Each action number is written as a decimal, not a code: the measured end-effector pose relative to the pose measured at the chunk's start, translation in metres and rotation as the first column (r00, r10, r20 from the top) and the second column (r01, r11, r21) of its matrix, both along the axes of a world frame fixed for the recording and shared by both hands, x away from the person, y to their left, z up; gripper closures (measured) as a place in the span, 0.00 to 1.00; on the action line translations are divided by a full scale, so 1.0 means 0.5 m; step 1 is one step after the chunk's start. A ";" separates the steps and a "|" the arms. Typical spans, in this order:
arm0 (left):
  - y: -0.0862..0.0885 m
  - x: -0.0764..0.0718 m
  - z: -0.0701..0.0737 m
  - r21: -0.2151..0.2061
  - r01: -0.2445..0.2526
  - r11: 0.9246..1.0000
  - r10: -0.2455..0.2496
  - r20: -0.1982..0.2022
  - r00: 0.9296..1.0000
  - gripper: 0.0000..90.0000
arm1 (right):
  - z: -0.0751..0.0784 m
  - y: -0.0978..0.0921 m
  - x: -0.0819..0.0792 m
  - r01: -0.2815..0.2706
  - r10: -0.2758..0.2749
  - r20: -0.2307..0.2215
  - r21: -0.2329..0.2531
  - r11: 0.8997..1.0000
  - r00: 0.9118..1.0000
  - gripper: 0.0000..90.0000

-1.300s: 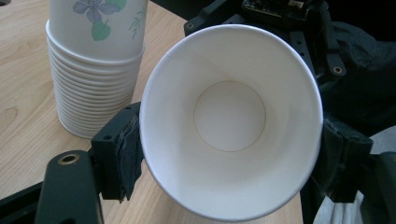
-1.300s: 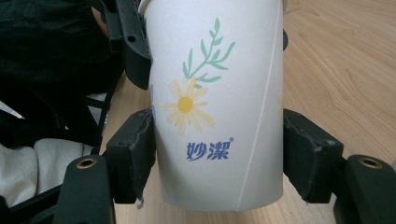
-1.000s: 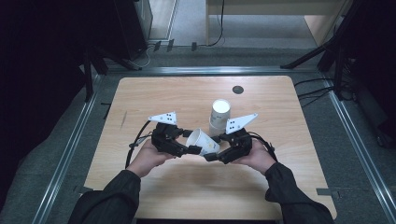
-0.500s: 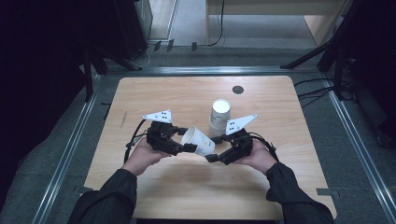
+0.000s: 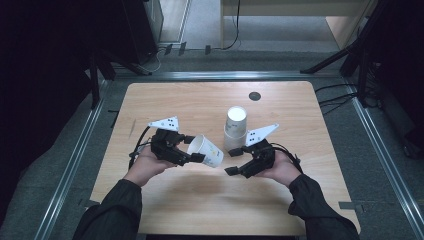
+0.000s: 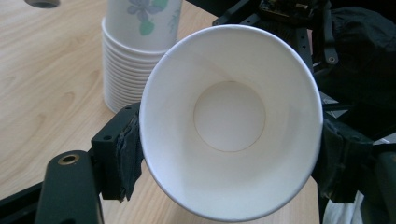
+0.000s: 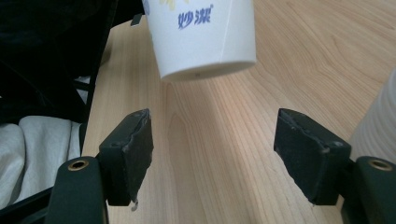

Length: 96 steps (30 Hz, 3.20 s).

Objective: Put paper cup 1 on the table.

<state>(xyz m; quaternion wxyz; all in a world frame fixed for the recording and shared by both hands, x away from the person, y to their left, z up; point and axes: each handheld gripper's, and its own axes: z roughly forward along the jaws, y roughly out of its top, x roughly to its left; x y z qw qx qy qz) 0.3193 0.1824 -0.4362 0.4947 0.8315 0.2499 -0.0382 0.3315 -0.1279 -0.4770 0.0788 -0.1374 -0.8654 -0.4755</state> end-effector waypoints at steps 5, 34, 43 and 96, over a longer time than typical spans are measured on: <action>0.025 0.003 0.006 0.040 -0.020 0.999 0.020 0.000 1.000 0.25 | 0.004 -0.013 0.000 0.021 -0.021 0.010 -0.005 1.000 1.000 0.32; 0.123 0.070 0.026 0.360 -0.162 0.919 0.166 0.019 0.986 0.25 | 0.003 -0.038 0.007 0.099 -0.098 0.035 -0.040 0.994 0.995 0.33; 0.139 0.103 0.010 0.443 -0.209 0.872 0.231 0.004 0.973 0.25 | 0.003 -0.037 0.008 0.098 -0.097 0.032 -0.043 0.994 0.995 0.33; 0.141 0.172 -0.058 0.667 -0.247 0.703 0.295 0.042 0.955 0.23 | 0.003 -0.037 0.007 0.115 -0.113 0.051 -0.051 0.992 0.992 0.34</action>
